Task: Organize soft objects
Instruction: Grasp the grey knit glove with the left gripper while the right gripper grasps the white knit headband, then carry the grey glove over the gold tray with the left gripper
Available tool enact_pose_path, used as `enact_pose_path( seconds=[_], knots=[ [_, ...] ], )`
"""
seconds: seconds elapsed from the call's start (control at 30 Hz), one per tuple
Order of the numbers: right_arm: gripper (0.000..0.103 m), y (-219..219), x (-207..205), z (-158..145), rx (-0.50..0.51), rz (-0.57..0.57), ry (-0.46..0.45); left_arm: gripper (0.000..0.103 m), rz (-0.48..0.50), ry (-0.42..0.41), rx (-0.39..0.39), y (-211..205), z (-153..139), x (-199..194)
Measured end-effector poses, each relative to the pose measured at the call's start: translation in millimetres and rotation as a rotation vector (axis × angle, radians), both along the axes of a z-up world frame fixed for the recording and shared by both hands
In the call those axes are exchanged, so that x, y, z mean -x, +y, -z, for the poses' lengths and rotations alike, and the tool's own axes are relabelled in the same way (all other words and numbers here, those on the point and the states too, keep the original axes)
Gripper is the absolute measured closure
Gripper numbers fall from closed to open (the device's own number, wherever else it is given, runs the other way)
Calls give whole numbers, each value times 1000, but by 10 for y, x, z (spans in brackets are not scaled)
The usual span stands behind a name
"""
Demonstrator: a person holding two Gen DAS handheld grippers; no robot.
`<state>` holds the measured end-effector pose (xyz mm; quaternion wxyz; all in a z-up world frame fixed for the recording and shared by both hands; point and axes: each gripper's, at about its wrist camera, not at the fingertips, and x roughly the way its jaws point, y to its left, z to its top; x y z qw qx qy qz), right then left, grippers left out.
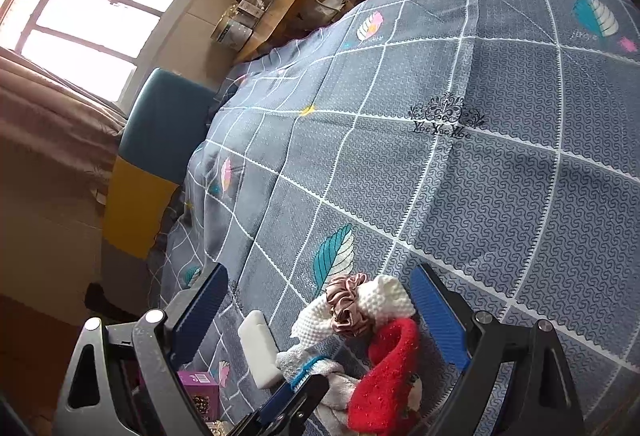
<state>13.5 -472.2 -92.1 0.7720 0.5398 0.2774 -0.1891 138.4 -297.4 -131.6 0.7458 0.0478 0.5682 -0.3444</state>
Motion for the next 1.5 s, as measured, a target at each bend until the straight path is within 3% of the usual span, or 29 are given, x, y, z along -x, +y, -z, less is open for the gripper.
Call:
enact_pose_path(
  seconds=[0.13,0.3,0.47,0.57,0.67,0.7,0.8,0.87,0.9,1.07,1.2,1.4,1.5],
  knots=[
    [10,29,-88,48,7,-35,45,61,-12,-14,39,154,-34,43],
    [10,124,-280,175,19,-125,158,63,-28,-55,69,609,-179,183],
    [10,250,-403,187,153,-190,282,63,-39,-135,41,1084,-214,426],
    [10,332,-511,224,227,-235,357,63,-59,-159,-7,1311,-61,510],
    [12,429,-641,260,312,-283,415,63,-45,-186,32,1381,38,549],
    [17,476,-694,265,358,-305,443,63,-40,-199,30,1365,40,560],
    [47,640,-839,318,448,-408,501,62,-35,-246,33,1340,55,607],
    [58,713,-878,289,522,-419,519,62,-34,-270,32,1339,51,643],
    [69,727,-885,276,534,-418,517,62,-37,-275,34,1342,52,650],
    [69,792,-1008,356,549,-478,534,62,-38,-289,29,1326,52,695],
    [65,659,-1003,435,459,-452,517,64,-47,-281,22,1328,23,698],
    [65,781,-1018,455,562,-495,559,67,-37,-283,9,1314,-173,750],
    [65,742,-1010,457,539,-484,549,67,-35,-291,9,1294,-291,755]
  ],
)
